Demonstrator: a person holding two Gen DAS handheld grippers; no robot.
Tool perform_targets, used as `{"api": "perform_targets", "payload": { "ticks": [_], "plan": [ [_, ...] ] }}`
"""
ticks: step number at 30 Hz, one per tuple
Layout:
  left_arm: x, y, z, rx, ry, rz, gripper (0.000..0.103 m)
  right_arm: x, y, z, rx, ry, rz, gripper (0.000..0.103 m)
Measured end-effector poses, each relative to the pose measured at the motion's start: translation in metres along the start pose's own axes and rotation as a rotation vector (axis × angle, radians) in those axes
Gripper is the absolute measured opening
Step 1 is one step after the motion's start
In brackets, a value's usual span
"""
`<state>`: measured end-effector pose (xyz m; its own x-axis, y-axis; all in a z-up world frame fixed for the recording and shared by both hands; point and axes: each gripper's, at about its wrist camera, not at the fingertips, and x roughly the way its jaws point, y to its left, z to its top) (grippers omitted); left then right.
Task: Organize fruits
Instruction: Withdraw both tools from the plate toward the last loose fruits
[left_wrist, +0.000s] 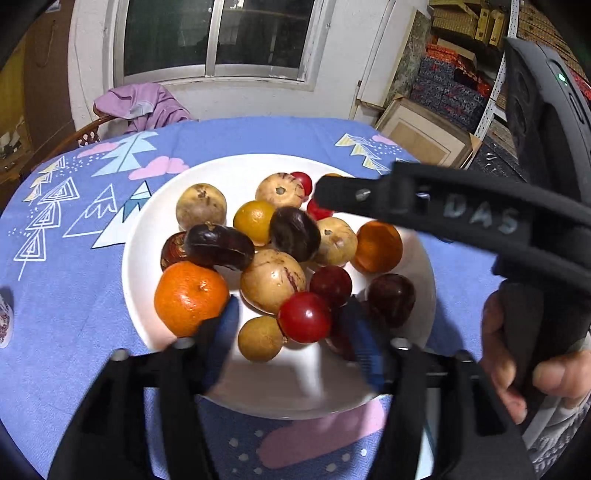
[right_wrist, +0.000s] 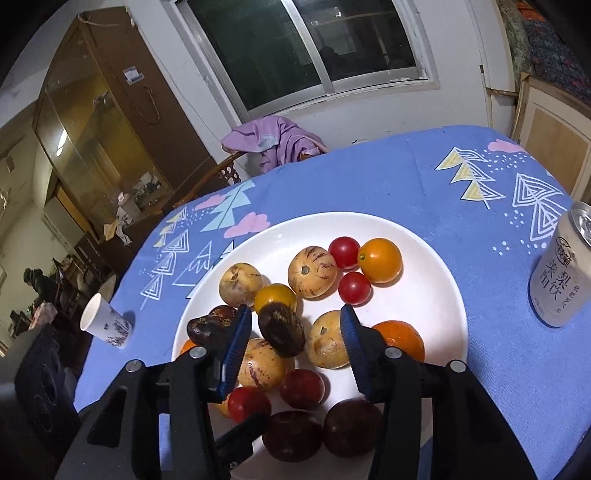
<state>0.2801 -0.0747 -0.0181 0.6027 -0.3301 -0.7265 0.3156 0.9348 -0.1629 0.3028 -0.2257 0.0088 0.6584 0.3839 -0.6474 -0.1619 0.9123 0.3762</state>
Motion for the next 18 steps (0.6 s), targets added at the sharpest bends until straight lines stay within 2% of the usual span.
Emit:
{"api": "perform_targets", "payload": {
  "ticks": [5, 8, 11, 12, 16, 17, 18],
  "plan": [
    [-0.014, 0.002, 0.003, -0.004, -0.023, -0.001, 0.067, -0.024, 0.0, 0.003, 0.04, -0.038, 0.04, 0.051],
    [-0.035, 0.005, 0.007, -0.01, -0.065, 0.012, 0.068, -0.048, 0.008, 0.003, 0.048, -0.063, 0.087, 0.059],
    [-0.066, 0.009, 0.003, -0.023, -0.11, 0.024, 0.083, -0.074, 0.02, 0.0, 0.048, -0.082, 0.116, 0.06],
    [-0.077, 0.01, -0.001, -0.024, -0.128, 0.03, 0.086, -0.084, 0.025, -0.003, 0.042, -0.087, 0.13, 0.06],
    [-0.112, 0.018, -0.033, -0.005, -0.153, 0.075, 0.086, -0.121, 0.04, -0.037, -0.017, -0.102, 0.147, 0.062],
    [-0.118, 0.022, -0.049, -0.004, -0.145, 0.086, 0.086, -0.129, 0.04, -0.051, -0.022, -0.105, 0.149, 0.068],
    [-0.121, 0.025, -0.061, 0.001, -0.128, 0.094, 0.086, -0.133, 0.039, -0.064, -0.028, -0.099, 0.143, 0.069]
  ]
}}
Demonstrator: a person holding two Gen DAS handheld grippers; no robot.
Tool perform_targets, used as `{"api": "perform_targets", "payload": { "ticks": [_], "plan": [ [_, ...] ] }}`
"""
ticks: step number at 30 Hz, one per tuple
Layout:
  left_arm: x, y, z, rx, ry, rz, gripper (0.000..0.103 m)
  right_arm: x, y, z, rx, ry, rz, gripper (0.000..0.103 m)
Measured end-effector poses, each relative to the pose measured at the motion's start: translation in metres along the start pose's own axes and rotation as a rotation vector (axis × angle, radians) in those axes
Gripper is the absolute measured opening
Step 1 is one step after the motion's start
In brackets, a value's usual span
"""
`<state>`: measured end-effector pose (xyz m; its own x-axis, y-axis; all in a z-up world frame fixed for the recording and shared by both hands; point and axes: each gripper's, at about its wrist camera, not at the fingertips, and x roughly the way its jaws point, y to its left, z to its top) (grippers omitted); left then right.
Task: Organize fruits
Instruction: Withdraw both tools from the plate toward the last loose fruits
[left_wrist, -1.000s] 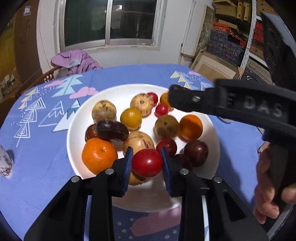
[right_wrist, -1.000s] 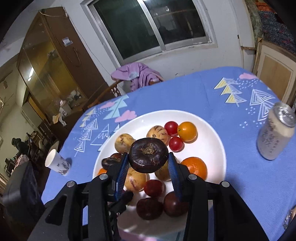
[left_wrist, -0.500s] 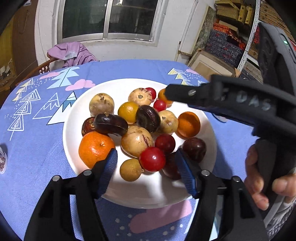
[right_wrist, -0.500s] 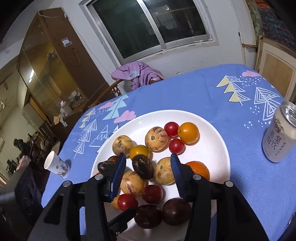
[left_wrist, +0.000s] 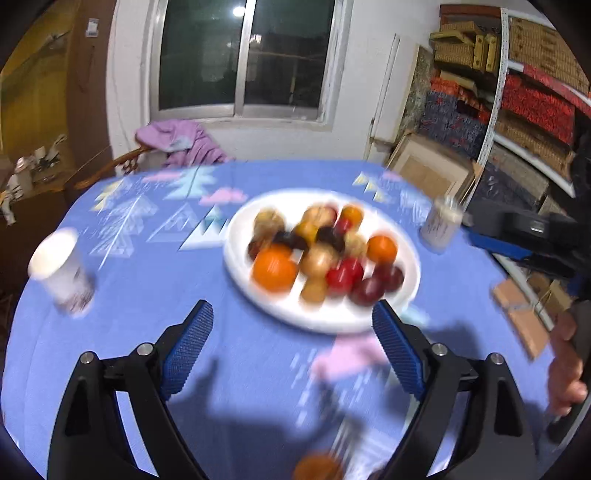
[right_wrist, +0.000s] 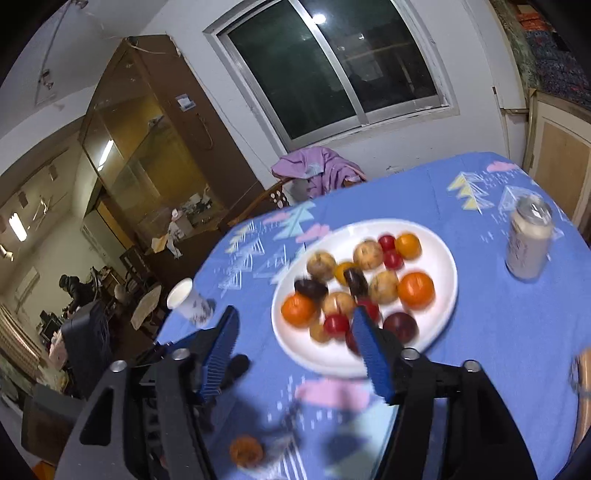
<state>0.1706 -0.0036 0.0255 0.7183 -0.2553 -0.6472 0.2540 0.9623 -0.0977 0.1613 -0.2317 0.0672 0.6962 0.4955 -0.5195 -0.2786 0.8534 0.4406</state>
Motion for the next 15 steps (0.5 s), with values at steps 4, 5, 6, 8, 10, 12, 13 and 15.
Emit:
{"api": "perform_targets", "payload": {
  "ticks": [4, 5, 6, 8, 10, 12, 13, 15],
  "plan": [
    [-0.016, 0.013, -0.046, 0.01, 0.04, 0.02, 0.086, -0.021, -0.016, -0.061, 0.015, 0.004, -0.025, 0.073],
    [-0.019, 0.013, -0.058, 0.02, 0.049, 0.029, 0.086, -0.022, -0.023, -0.073, 0.036, 0.016, -0.045, 0.074],
    [-0.021, 0.012, -0.068, 0.035, 0.061, 0.04, 0.086, -0.021, -0.03, -0.083, 0.058, 0.041, -0.058, 0.074],
    [-0.025, 0.006, -0.08, 0.068, 0.057, 0.052, 0.086, -0.02, -0.04, -0.092, 0.103, 0.066, -0.06, 0.074],
    [-0.026, -0.001, -0.086, 0.103, 0.048, 0.057, 0.087, -0.019, -0.045, -0.092, 0.129, 0.069, -0.053, 0.074],
    [-0.021, -0.008, -0.092, 0.145, 0.059, 0.072, 0.087, -0.02, -0.046, -0.091, 0.134, 0.067, -0.051, 0.075],
    [-0.017, -0.012, -0.095, 0.166, 0.074, 0.082, 0.087, -0.021, -0.046, -0.091, 0.138, 0.066, -0.055, 0.075],
    [-0.012, -0.016, -0.099, 0.186, 0.095, 0.085, 0.087, -0.02, -0.045, -0.092, 0.147, 0.074, -0.054, 0.075]
  ]
}}
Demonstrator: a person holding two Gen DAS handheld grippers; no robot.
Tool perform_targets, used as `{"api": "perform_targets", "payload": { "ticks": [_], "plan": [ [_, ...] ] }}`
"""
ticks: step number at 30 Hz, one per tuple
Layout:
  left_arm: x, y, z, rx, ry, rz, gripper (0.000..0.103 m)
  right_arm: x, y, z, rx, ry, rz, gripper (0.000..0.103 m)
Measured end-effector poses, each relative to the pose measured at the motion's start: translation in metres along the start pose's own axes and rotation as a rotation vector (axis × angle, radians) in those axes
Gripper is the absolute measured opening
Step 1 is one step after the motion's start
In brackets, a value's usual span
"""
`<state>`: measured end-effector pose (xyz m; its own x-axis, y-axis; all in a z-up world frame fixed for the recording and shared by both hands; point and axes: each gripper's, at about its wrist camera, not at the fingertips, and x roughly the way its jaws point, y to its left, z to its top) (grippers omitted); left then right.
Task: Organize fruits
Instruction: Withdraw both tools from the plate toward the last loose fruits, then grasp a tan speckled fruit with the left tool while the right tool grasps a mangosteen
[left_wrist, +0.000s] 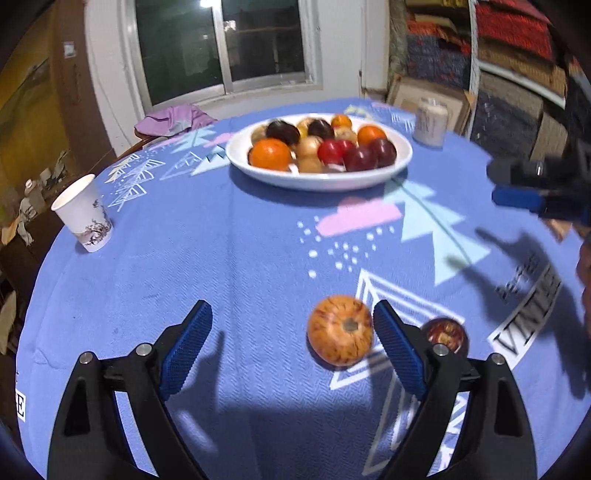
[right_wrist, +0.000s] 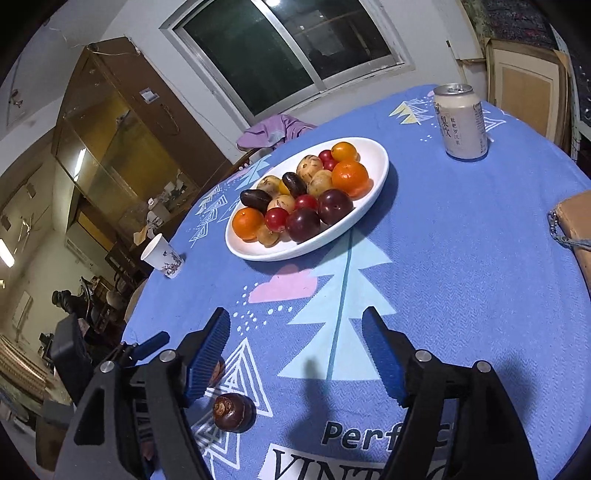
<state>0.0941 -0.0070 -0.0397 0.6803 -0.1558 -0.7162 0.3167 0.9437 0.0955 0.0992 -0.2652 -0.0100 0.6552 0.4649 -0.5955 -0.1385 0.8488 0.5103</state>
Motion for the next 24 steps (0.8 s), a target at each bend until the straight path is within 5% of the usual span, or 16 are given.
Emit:
{"api": "perform_targets", "payload": {
  "ticks": [10, 24],
  "plan": [
    [0.005, 0.009, -0.001, -0.048, 0.02, -0.027, 0.085, 0.003, 0.007, -0.006, -0.027, 0.024, 0.006, 0.075],
    [0.006, -0.007, 0.001, 0.011, 0.024, -0.105, 0.042, 0.009, 0.016, -0.012, -0.068, 0.058, 0.002, 0.075]
  ]
}}
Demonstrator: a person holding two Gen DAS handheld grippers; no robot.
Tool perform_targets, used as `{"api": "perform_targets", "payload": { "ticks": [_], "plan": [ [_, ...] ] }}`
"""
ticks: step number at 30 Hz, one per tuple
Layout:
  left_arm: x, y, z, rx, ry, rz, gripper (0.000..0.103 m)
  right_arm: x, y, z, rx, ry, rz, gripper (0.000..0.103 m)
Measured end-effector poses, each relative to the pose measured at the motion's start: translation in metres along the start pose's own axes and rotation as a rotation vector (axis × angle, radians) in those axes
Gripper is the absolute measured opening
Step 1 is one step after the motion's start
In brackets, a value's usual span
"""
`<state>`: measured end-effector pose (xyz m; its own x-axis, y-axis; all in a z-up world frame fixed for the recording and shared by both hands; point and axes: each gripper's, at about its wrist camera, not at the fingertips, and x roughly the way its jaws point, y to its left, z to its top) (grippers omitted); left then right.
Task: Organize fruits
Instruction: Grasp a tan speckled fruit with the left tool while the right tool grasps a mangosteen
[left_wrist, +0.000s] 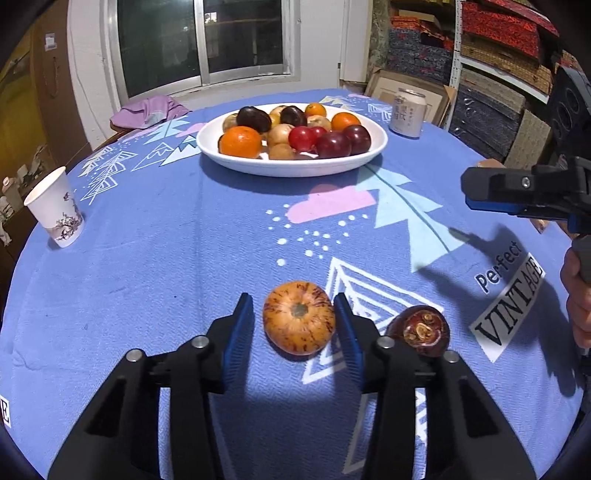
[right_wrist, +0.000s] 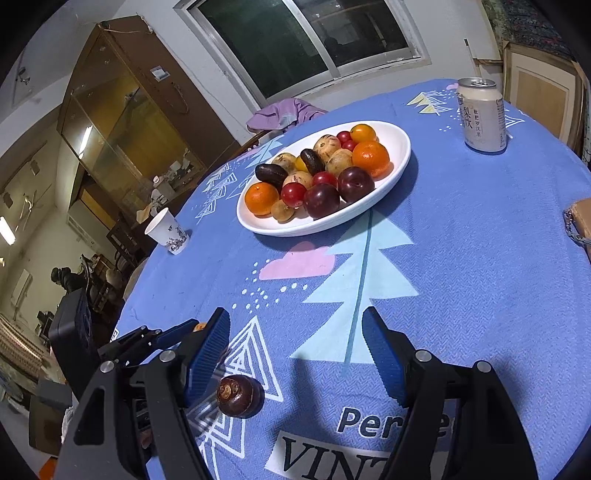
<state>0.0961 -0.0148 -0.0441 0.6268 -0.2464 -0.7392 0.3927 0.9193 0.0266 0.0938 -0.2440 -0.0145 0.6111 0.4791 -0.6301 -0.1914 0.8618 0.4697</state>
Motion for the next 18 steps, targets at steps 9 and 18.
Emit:
{"api": "perform_targets", "payload": {
  "ticks": [9, 18],
  "plan": [
    [-0.004, 0.025, 0.003, -0.095, -0.011, 0.086, 0.039, 0.005, 0.026, -0.01, -0.141, 0.023, -0.007, 0.075],
    [-0.008, 0.059, 0.007, -0.202, -0.017, 0.131, 0.039, 0.021, 0.089, -0.059, -0.527, 0.066, -0.082, 0.075]
  ]
}}
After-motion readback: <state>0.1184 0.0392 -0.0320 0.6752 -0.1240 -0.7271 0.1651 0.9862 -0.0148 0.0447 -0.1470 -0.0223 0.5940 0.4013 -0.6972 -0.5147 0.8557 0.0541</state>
